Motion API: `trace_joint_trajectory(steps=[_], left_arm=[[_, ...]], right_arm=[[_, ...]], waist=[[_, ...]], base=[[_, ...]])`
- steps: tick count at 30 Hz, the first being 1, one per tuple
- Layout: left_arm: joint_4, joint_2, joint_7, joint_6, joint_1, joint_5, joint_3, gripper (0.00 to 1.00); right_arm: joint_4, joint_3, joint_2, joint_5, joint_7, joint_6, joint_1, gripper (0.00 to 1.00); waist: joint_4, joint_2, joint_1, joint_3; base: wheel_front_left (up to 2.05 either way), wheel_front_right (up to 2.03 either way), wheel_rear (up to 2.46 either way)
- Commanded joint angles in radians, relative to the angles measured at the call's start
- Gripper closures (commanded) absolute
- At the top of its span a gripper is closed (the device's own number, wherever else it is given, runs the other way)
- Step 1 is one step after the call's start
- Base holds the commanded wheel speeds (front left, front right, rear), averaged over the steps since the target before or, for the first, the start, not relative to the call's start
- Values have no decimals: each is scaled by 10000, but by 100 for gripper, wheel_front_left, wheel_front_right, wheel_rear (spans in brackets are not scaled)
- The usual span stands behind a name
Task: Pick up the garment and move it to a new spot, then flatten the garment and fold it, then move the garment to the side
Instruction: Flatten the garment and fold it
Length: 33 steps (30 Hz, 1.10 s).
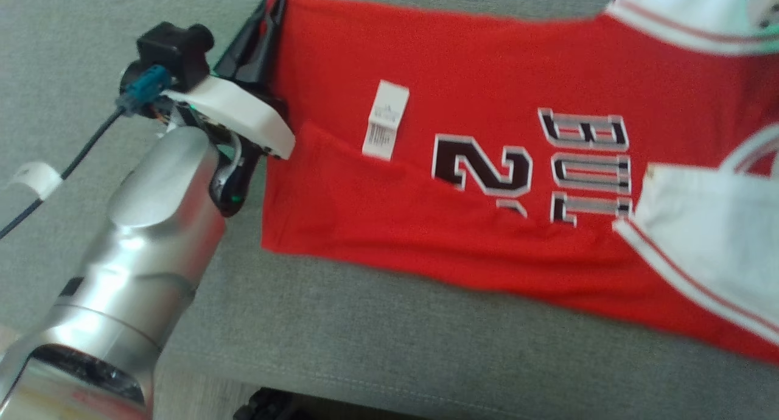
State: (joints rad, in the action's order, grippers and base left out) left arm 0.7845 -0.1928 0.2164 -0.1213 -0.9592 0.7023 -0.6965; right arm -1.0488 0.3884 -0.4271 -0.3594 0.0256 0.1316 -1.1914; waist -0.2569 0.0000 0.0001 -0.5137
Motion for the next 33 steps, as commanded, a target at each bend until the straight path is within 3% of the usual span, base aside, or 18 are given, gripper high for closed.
trace_joint_trajectory(steps=[1, 6, 14, 24, 30, 33], left_arm=[[-95, -523, 179, 157, -316, -101, 453, 100], [92, -857, 400, 365, -191, -329, 731, 100], [-17, -1311, 449, 678, 595, -729, 1404, 100], [-776, -1776, 452, 1038, 2728, -1757, 2626, 100], [-817, -1626, 453, 1057, 3816, -2230, 3083, 100], [-679, -1447, 453, 1005, 4198, -2414, 3199, 85]], right_arm=[[282, 28, 43, 167, 483, -9, -318, 100], [101, -183, 357, 350, 1761, -9, -296, 100], [911, -416, 935, -698, 2329, -9, 1046, 100], [4987, -680, 1087, -2348, 2359, -9, 5480, 100], [6145, -677, 1267, -2880, 2360, -9, 7483, 100], [6161, -691, 1404, -3027, 2338, -9, 8061, 100]], waist=[[126, 0, -1, 61], [641, 0, -1, 226], [1491, 0, -1, 702], [2503, 0, -1, 1677], [2780, 0, -1, 2066], [2810, 0, -1, 2208]], base=[[0, 0, 0], [0, 0, 0], [0, 0, 0], [0, 0, 0], [0, 0, 0], [0, 0, 0]])
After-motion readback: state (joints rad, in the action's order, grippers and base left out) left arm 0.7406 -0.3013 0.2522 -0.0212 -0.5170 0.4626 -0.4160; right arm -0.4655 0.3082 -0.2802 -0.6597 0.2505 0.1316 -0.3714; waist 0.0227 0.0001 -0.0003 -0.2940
